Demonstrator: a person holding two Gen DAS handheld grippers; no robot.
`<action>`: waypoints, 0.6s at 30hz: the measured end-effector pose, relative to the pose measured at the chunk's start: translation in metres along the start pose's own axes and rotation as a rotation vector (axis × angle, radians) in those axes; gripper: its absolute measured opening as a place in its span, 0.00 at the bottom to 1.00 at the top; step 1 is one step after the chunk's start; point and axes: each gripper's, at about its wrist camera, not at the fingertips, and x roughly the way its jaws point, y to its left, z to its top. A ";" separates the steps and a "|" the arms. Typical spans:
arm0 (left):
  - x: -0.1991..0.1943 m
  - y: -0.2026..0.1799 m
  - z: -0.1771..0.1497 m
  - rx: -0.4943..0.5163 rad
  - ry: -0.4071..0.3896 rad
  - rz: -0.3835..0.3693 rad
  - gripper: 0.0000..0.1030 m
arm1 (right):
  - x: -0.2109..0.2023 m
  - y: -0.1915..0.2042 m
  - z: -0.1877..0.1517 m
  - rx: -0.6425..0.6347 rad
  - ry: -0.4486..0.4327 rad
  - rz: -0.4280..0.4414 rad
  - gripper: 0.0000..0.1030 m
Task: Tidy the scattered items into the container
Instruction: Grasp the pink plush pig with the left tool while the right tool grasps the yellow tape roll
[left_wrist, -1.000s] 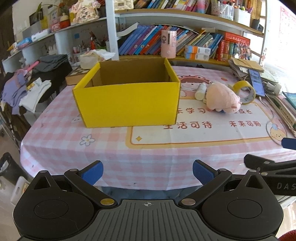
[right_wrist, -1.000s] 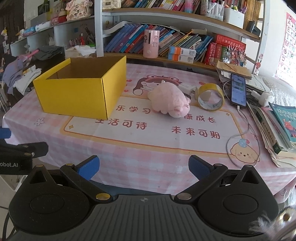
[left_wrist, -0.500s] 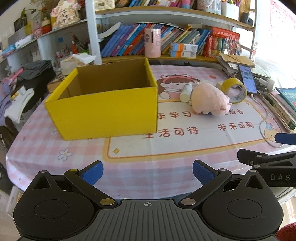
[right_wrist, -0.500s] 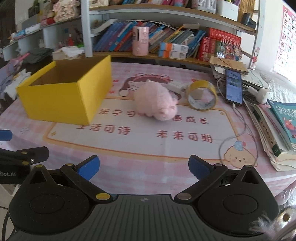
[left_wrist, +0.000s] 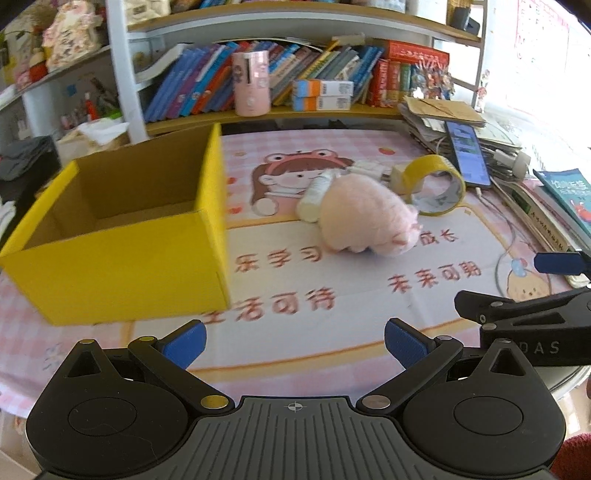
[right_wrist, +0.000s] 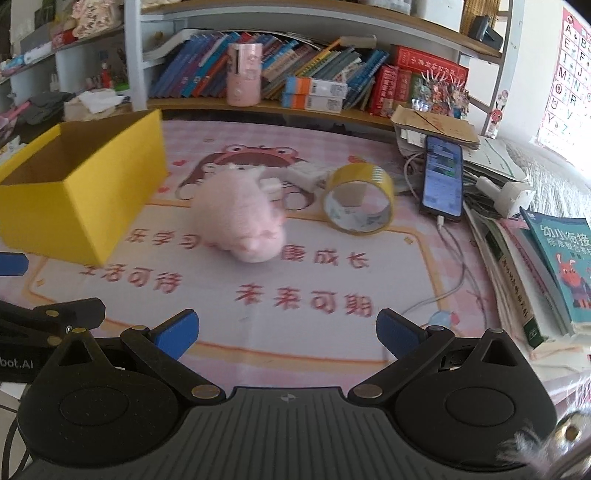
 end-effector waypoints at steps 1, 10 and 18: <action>0.003 -0.005 0.004 0.001 -0.001 -0.001 1.00 | 0.003 -0.006 0.003 -0.003 0.000 0.001 1.00; 0.028 -0.044 0.040 -0.031 -0.013 0.025 1.00 | 0.029 -0.060 0.032 -0.045 -0.027 0.028 1.00; 0.056 -0.067 0.068 -0.091 -0.010 0.076 1.00 | 0.060 -0.104 0.058 -0.072 -0.040 0.057 0.98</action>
